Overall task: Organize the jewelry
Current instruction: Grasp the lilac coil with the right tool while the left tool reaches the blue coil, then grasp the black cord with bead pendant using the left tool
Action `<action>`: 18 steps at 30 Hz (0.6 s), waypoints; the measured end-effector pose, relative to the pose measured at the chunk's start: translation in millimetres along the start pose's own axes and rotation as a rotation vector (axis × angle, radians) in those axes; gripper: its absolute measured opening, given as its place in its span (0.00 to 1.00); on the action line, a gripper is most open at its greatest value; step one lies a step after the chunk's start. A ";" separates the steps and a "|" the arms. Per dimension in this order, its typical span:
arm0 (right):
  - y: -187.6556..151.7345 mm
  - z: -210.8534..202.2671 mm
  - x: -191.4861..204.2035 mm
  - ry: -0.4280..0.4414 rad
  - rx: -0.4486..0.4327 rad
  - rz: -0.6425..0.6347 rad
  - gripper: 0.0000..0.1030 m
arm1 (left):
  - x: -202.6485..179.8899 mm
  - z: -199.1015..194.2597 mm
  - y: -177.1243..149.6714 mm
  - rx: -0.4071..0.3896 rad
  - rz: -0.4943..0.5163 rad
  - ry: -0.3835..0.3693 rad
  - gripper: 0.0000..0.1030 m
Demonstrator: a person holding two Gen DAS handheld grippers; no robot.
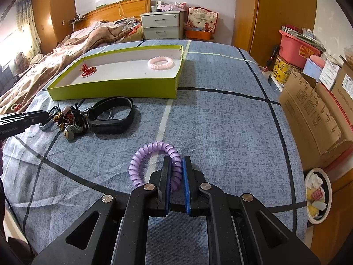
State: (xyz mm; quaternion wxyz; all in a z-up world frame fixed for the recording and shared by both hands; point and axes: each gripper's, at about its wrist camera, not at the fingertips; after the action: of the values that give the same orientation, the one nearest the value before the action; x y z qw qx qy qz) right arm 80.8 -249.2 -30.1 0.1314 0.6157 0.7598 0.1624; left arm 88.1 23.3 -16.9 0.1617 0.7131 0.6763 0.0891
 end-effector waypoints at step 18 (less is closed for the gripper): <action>2.0 1.5 3.0 0.013 -0.005 0.006 0.10 | -3.7 4.8 0.8 0.001 0.024 0.067 0.15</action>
State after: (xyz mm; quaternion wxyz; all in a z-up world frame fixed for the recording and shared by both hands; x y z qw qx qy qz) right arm 82.6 -245.7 -30.6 0.1276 0.6167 0.7582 0.1686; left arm 90.3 19.1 -20.8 0.1374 0.7178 0.6729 0.1144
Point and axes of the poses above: each gripper's, at about its wrist camera, not at the fingertips, and z roughly the way its jaws point, x to its left, y to its top, and after that the axes turned 15 degrees about x, right-handed
